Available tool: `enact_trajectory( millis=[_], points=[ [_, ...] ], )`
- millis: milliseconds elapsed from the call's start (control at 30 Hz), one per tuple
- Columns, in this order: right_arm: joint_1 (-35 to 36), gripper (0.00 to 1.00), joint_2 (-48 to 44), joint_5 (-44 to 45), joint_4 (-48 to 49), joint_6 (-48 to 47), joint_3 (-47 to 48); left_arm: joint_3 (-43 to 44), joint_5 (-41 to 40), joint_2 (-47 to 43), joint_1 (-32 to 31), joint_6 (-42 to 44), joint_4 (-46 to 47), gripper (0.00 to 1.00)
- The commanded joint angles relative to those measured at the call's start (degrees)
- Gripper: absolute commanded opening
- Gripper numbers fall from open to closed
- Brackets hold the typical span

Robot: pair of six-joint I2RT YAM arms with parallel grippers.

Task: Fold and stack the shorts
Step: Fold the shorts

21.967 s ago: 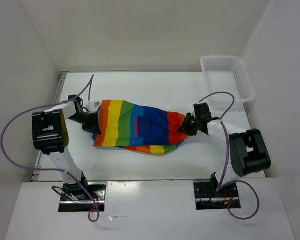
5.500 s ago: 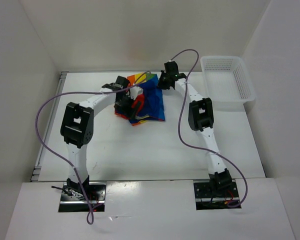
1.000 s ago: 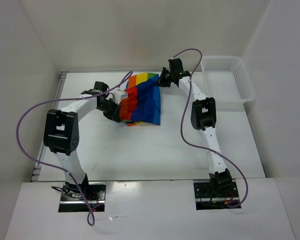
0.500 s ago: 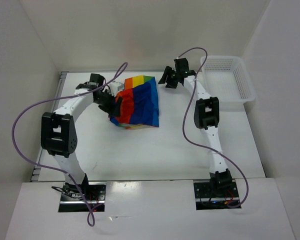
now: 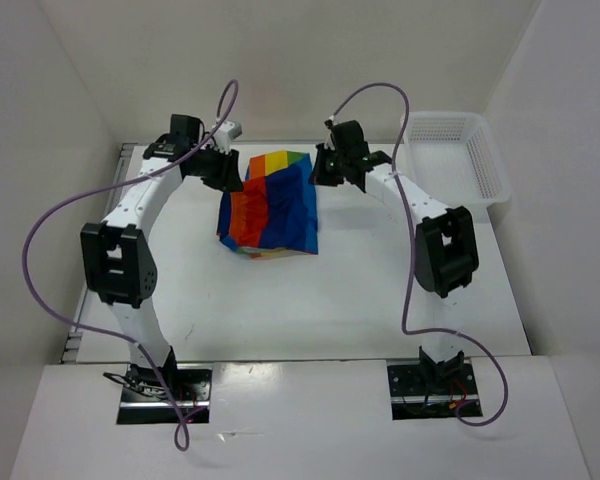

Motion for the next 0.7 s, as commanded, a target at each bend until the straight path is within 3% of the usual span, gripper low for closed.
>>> enact_trajectory(
  millis=[0, 100, 167, 300, 500, 667],
  points=[
    [1.6, 0.00, -5.7, 1.8, 7.0, 1.0, -10.8, 3.9, 4.6, 7.8, -0.6, -2.7, 1.2, 0.44],
    [5.8, 0.00, -7.2, 1.2, 7.7, 1.0, -15.6, 5.1, 3.9, 12.2, -1.2, -3.3, 1.2, 0.32],
    [7.2, 0.00, -6.7, 1.2, 8.2, 2.2, -18.6, 5.7, 0.8, 14.3, -1.8, -3.3, 2.5, 0.30],
    [7.2, 0.00, -5.5, 1.2, 11.3, 5.5, -23.5, 4.5, -7.6, 16.6, -1.0, -5.1, 5.9, 0.29],
    [7.8, 0.00, 2.8, 0.7, 11.1, 7.5, -23.5, 4.5, -10.5, 21.2, -0.4, -7.1, 6.9, 0.29],
    [7.8, 0.00, 3.2, 1.2, 11.7, 9.3, -25.2, 4.0, -13.5, 21.9, -0.4, -7.7, 8.2, 0.33]
  ],
)
